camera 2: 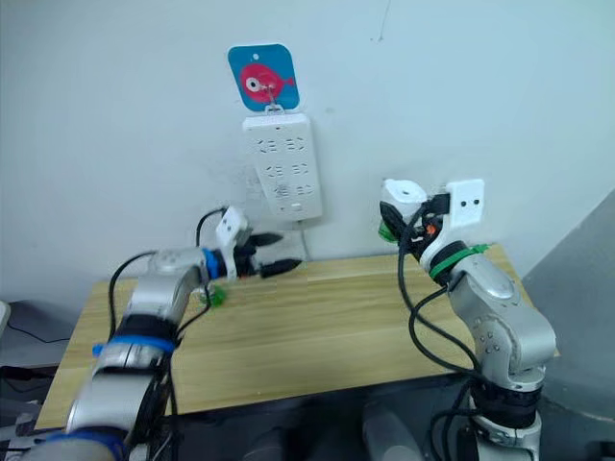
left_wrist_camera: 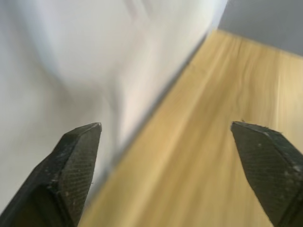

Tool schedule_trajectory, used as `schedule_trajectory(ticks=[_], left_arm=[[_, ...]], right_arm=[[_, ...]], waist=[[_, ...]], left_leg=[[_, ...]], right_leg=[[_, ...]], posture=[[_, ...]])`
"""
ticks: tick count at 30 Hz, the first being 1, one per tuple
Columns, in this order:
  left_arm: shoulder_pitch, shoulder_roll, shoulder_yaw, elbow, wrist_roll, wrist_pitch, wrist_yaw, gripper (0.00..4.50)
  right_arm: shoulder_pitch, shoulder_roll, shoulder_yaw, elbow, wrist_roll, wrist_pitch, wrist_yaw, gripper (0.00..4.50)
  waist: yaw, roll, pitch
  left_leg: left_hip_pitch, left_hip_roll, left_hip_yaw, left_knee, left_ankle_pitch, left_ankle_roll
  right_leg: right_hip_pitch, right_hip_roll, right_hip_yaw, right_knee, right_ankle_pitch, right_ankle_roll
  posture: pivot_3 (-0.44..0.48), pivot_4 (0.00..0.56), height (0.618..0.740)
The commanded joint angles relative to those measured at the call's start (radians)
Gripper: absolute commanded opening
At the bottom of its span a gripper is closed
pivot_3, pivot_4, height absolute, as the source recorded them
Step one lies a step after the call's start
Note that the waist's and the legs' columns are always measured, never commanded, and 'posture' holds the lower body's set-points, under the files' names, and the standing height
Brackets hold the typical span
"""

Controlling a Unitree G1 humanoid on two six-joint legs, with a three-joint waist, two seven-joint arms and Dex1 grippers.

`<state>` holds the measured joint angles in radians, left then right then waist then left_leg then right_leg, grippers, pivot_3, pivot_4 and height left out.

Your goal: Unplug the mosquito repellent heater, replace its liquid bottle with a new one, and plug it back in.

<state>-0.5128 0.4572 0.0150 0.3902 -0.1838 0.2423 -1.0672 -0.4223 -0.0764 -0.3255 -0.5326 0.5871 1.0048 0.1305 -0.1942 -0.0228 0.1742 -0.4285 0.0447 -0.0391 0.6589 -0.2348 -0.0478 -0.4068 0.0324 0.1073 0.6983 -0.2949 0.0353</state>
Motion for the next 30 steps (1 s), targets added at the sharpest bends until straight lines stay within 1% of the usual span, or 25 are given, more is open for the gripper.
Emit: schedule_trajectory(ticks=[1, 2, 4, 6, 9, 11, 14, 17, 21, 25, 28, 30], left_arm=[[0.126, -0.012, 0.006, -0.338, -0.076, 0.058, 0.051, 4.5], [0.176, -0.033, 0.001, -0.421, -0.085, 0.036, 0.076, 4.5], [0.234, -0.086, -0.019, -0.535, -0.081, -0.011, 0.139, 4.5], [0.254, -0.124, -0.041, -0.582, -0.062, -0.036, 0.189, 4.5], [0.246, -0.226, -0.11, -0.585, -0.003, -0.094, 0.303, 4.5], [0.232, -0.267, -0.139, -0.569, 0.018, -0.114, 0.346, 4.5], [0.202, -0.33, -0.184, -0.539, 0.038, -0.132, 0.401, 4.5], [0.177, -0.37, -0.206, -0.507, 0.046, -0.144, 0.436, 4.5], [0.139, -0.407, -0.212, -0.456, 0.046, -0.168, 0.472, 4.5], [0.101, -0.437, -0.217, -0.422, 0.041, -0.187, 0.493, 4.5], [0.098, -0.444, -0.218, -0.42, 0.035, -0.191, 0.496, 3.89], [0.102, -0.444, -0.219, -0.422, 0.03, -0.192, 0.495, 3.27]], right_arm=[[-0.047, 0.08, -0.174, 0.033, 0.227, 0.115, -0.116, 3.0], [-0.059, 0.108, -0.222, 0.054, 0.301, 0.145, -0.165, 3.0], [-0.075, 0.143, -0.284, 0.09, 0.435, 0.189, -0.252, 3.0], [-0.083, 0.159, -0.313, 0.115, 0.539, 0.197, -0.339, 3.0], [-0.084, 0.173, -0.315, 0.153, 0.72, 0.167, -0.482, 3.0], [-0.076, 0.162, -0.288, 0.161, 0.808, 0.134, -0.555, 3.0], [-0.057, 0.144, -0.23, 0.15, 0.917, 0.079, -0.648, 3.0], [-0.038, 0.122, -0.17, 0.13, 1.005, 0.012, -0.723, 3.0], [-0.007, 0.083, -0.085, 0.093, 1.079, -0.067, -0.784, 3.0], [0.026, 0.032, -0.016, 0.064, 1.12, -0.139, -0.814, 3.0], [0.039, -0.005, 0.017, 0.058, 1.14, -0.19, -0.824, 3.0], [0.045, -0.029, 0.038, 0.056, 1.151, -0.219, -0.824, 3.0]], waist=[[0.009, 0.001, 0.001], [0.016, 0.003, 0.002], [0.034, 0.005, 0.004], [0.045, 0.006, 0.004], [0.055, 0.006, 0.004], [0.055, 0.006, 0.005], [0.055, 0.006, 0.005], [0.054, 0.006, 0.005], [0.051, 0.007, 0.006], [0.051, 0.007, 0.007], [0.051, 0.007, 0.007], [0.051, 0.007, 0.007]], left_leg=[[0.0, 0.0, -0.001, 0.0, 0.0, 0.0], [-0.001, 0.0, -0.003, 0.001, 0.0, -0.001], [-0.001, -0.001, -0.003, 0.002, 0.001, -0.001], [0.0, -0.003, 0.0, 0.002, 0.002, 0.001], [0.0, -0.005, 0.003, 0.002, 0.003, 0.002], [-0.001, -0.013, 0.003, 0.002, 0.002, 0.002], [-0.002, -0.014, 0.003, 0.002, 0.002, 0.002], [-0.002, -0.014, 0.002, 0.001, 0.002, 0.003], [-0.002, -0.014, 0.002, 0.001, 0.002, 0.003], [-0.002, -0.014, 0.002, 0.001, 0.002, 0.003], [-0.002, -0.014, 0.002, 0.001, 0.002, 0.003], [-0.002, -0.014, 0.002, 0.001, 0.002, 0.003]], right_leg=[[0.0, 0.0, -0.001, 0.0, 0.0, 0.0], [0.001, 0.0, -0.004, 0.0, 0.0, 0.0], [0.002, 0.0, -0.004, 0.0, 0.001, -0.002], [0.003, 0.001, -0.004, 0.0, 0.001, -0.002], [0.003, 0.001, -0.003, 0.0, 0.001, -0.001], [0.003, 0.0, -0.003, -0.001, 0.001, -0.001], [0.002, 0.0, -0.003, -0.001, 0.001, -0.001], [0.002, 0.0, -0.004, -0.001, 0.001, -0.001], [0.002, 0.0, -0.003, -0.001, 0.0, 0.0], [0.002, 0.0, -0.004, -0.002, -0.002, 0.004], [0.002, 0.0, -0.003, -0.002, -0.002, 0.004], [0.002, 0.0, -0.003, -0.002, -0.002, 0.004]], posture=[[-0.145, 0.17, 0.74], [-0.14, 0.171, 0.74], [-0.122, 0.173, 0.74], [-0.115, 0.174, 0.74], [-0.106, 0.176, 0.74], [-0.106, 0.177, 0.74], [-0.112, 0.181, 0.74], [-0.126, 0.186, 0.74], [-0.144, 0.192, 0.74], [-0.153, 0.194, 0.74], [-0.16, 0.195, 0.74], [-0.16, 0.195, 0.74]])
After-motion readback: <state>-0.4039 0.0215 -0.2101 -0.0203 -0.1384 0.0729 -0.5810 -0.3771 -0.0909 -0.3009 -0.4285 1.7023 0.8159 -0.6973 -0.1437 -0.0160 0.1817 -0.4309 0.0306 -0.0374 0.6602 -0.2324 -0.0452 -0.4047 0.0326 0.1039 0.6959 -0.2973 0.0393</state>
